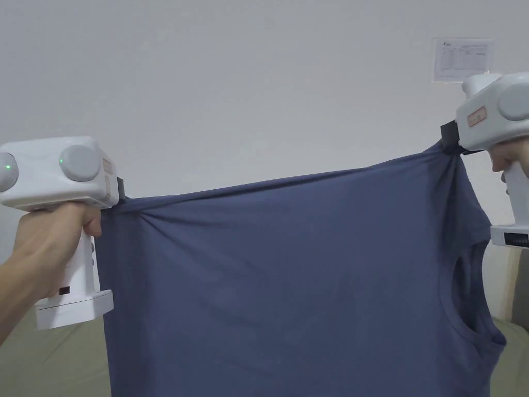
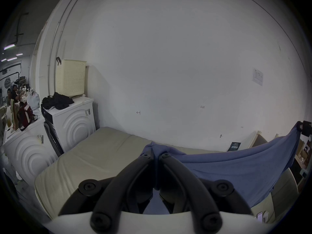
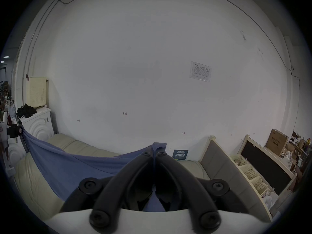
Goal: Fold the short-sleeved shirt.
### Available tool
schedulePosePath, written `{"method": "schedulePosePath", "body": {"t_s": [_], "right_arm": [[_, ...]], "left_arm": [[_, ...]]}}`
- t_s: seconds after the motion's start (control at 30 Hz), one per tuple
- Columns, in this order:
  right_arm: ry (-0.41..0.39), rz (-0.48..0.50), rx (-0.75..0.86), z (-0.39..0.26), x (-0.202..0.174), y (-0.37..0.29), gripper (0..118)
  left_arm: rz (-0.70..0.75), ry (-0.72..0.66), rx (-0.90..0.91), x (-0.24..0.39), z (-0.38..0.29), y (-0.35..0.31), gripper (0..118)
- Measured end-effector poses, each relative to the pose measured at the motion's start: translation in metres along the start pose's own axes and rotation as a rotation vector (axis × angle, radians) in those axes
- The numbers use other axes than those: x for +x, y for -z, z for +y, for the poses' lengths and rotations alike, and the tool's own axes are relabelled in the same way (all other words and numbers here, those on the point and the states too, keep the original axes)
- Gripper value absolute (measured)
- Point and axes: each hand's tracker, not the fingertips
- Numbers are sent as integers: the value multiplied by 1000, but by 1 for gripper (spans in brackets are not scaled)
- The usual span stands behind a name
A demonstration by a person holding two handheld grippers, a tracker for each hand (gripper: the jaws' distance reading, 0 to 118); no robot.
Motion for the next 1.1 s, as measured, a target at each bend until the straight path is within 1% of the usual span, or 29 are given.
{"method": "schedulePosePath", "body": {"t_s": [0.1, 0.23, 0.4, 0.57, 0.63, 0.73, 0.77, 0.8, 0.83, 0.87, 0.9, 1.0, 1.03, 1.07, 1.1], "right_arm": [[-8, -5, 16, 5, -5, 21, 1], [2, -17, 15, 8, -7, 53, 1], [-8, -26, 7, 6, -14, 94, 1], [-54, -19, -25, -17, -28, 115, 1], [-44, -5, -44, -38, -32, 125, 1], [-36, 38, -104, -95, -39, 147, 1], [-35, 42, -152, -117, -41, 150, 1], [-13, 70, -172, -146, -43, 150, 1], [-32, 80, -216, -175, -45, 151, 1], [-32, 94, -234, -203, -48, 146, 1], [-38, 86, -261, -233, -51, 140, 1], [40, 147, -348, -315, -50, 111, 1], [101, 151, -368, -340, -50, 98, 1], [79, 157, -421, -357, -51, 86, 1], [82, 183, -403, -382, -46, 71, 1]], "left_arm": [[19, 17, 5, 13, 3, 27, 3], [28, 15, 12, 28, 3, 60, 3], [56, 52, 18, 44, -11, 97, 3], [58, 32, -28, 46, -38, 138, 3], [62, 39, -55, 45, -57, 154, 3], [45, 65, -139, 43, -105, 175, 3], [42, 72, -158, 40, -123, 180, 3], [54, 91, -204, 38, -145, 185, 3], [37, 85, -227, 34, -167, 187, 3], [27, 90, -260, 30, -187, 188, 3], [19, 82, -269, 23, -210, 188, 3], [13, 128, -358, 10, -272, 179, 3], [0, 129, -366, 1, -292, 170, 3], [1, 121, -377, -5, -308, 163, 3], [-8, 128, -421, -13, -323, 152, 3]]}}
